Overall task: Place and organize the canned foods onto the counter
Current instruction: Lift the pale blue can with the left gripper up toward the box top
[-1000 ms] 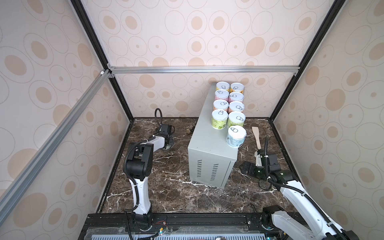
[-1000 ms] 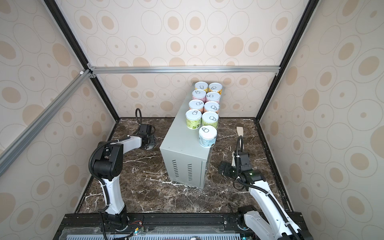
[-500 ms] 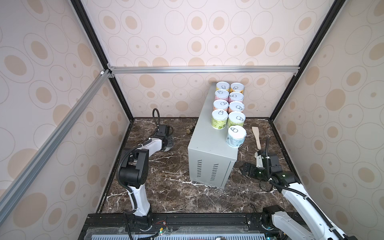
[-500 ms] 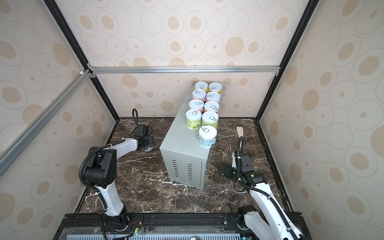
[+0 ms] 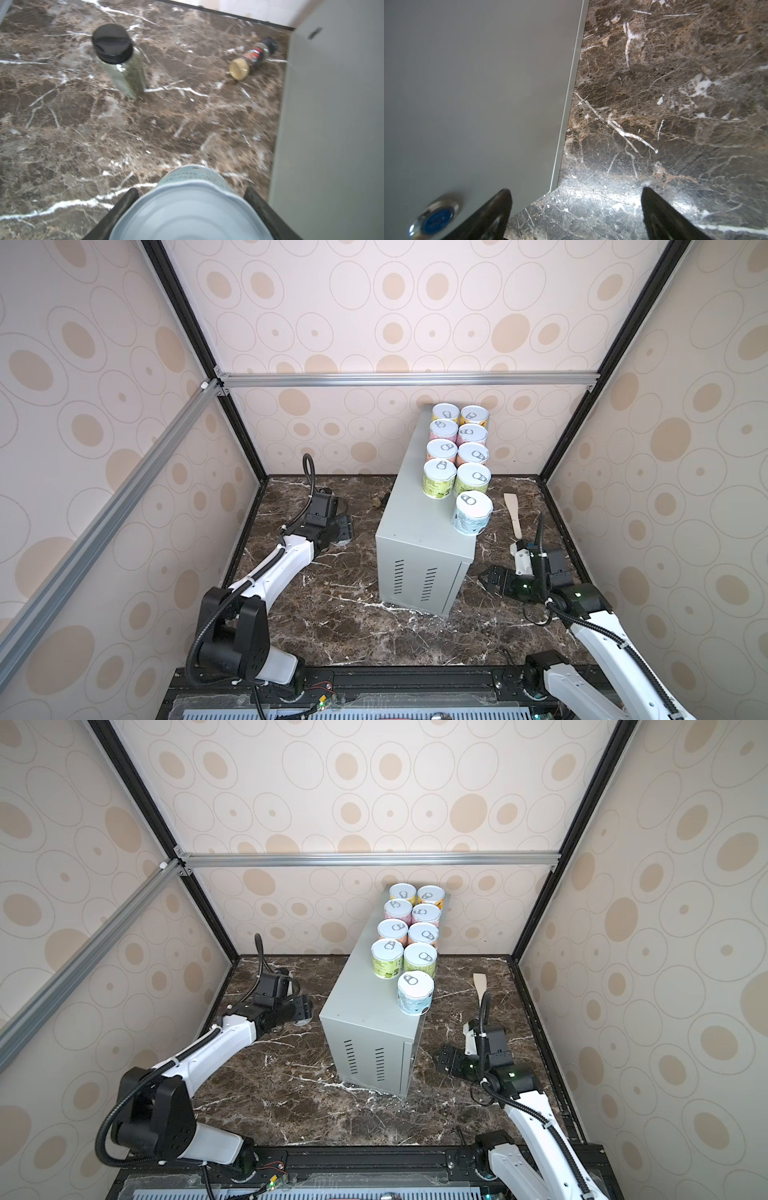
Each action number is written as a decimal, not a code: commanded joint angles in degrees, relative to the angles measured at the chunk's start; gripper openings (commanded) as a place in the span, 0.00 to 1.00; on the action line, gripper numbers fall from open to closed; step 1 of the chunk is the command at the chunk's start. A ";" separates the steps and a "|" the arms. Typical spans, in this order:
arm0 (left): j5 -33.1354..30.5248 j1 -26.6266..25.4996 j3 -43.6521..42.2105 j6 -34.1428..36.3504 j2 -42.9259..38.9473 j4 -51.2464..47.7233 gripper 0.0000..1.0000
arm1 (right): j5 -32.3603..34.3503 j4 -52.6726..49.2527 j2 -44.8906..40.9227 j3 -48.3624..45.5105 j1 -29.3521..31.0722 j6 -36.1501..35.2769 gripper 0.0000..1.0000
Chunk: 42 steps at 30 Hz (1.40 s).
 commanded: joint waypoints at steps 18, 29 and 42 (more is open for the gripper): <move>-3.09 -11.70 18.68 2.72 -21.69 -23.88 0.55 | -2.52 -7.28 -3.13 3.48 -0.15 -1.01 0.99; 5.73 -13.45 32.58 7.91 -18.98 -30.11 0.56 | 0.34 -11.82 -3.57 8.40 -0.18 -1.88 0.99; 8.09 -19.76 40.96 8.51 -14.23 -30.32 0.55 | 2.14 -14.35 -1.70 13.70 -0.15 -2.54 0.99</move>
